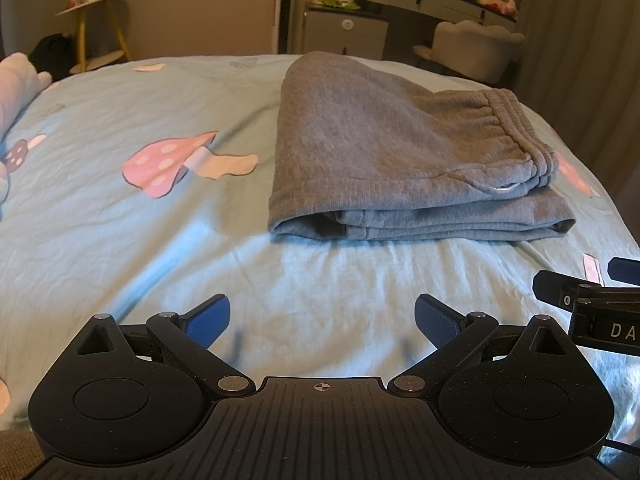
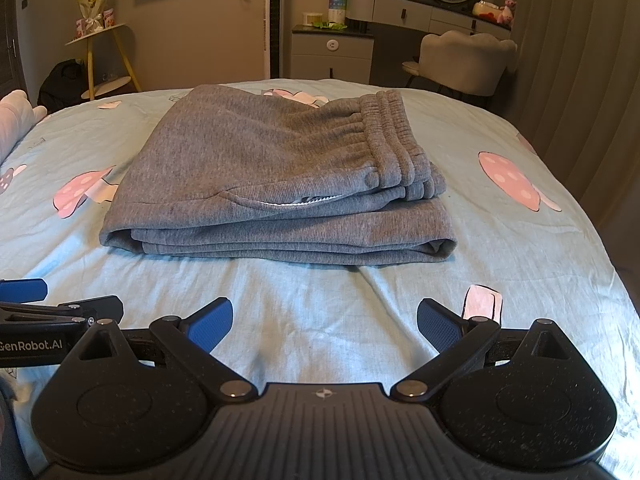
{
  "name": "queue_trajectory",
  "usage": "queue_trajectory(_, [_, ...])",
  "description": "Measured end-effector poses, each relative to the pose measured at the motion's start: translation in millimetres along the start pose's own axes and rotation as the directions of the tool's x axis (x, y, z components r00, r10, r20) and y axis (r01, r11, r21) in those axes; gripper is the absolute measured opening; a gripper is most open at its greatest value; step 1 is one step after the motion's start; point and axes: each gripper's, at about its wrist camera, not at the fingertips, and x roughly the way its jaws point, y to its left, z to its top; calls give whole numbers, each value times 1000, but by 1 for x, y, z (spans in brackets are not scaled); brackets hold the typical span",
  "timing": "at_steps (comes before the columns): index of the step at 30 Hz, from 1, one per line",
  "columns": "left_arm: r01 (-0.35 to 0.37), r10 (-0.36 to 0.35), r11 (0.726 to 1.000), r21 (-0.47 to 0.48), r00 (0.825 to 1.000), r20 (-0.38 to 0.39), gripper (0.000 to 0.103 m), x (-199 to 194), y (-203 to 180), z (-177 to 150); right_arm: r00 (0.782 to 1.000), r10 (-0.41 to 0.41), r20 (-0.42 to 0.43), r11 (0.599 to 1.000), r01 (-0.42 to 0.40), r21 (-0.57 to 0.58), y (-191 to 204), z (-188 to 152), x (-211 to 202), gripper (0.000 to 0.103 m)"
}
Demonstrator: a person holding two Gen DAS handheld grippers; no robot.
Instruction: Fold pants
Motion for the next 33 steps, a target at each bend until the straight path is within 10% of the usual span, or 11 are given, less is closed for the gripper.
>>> queue_trajectory(33, [18,-17,1000,-13,999,30,101,-6,3,2,1000,-5,-10,1000,4,-11,2,-1,0,99])
